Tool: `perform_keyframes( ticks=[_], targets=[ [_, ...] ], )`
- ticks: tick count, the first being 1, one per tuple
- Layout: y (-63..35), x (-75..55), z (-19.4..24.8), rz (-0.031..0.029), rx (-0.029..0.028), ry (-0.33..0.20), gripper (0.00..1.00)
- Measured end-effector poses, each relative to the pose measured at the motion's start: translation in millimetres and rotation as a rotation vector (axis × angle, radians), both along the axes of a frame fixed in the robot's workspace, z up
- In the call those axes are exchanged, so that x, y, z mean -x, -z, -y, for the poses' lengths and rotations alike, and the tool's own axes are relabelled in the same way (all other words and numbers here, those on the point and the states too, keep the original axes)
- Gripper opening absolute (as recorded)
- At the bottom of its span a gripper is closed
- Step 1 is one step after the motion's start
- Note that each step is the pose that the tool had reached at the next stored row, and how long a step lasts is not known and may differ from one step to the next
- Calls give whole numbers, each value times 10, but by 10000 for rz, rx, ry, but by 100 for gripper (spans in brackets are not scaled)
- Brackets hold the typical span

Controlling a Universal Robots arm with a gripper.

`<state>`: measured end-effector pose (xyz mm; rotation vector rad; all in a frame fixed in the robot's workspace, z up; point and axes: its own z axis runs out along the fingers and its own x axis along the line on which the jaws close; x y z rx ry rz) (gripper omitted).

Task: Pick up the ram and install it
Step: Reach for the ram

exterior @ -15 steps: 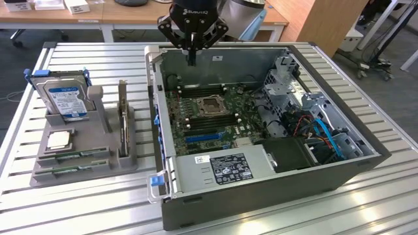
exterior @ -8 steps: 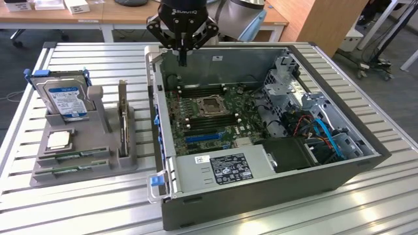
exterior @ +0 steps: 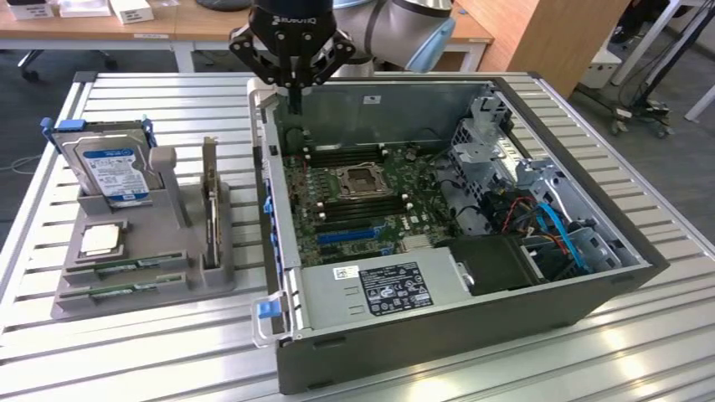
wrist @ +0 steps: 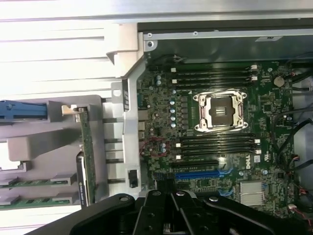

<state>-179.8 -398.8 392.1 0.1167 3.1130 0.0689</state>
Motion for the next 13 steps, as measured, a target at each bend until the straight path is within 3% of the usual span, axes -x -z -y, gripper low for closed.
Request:
perform_keyframes(
  ticks=[13],
  targets=[
    [12, 348, 0, 0, 0, -1, 10]
  ],
)
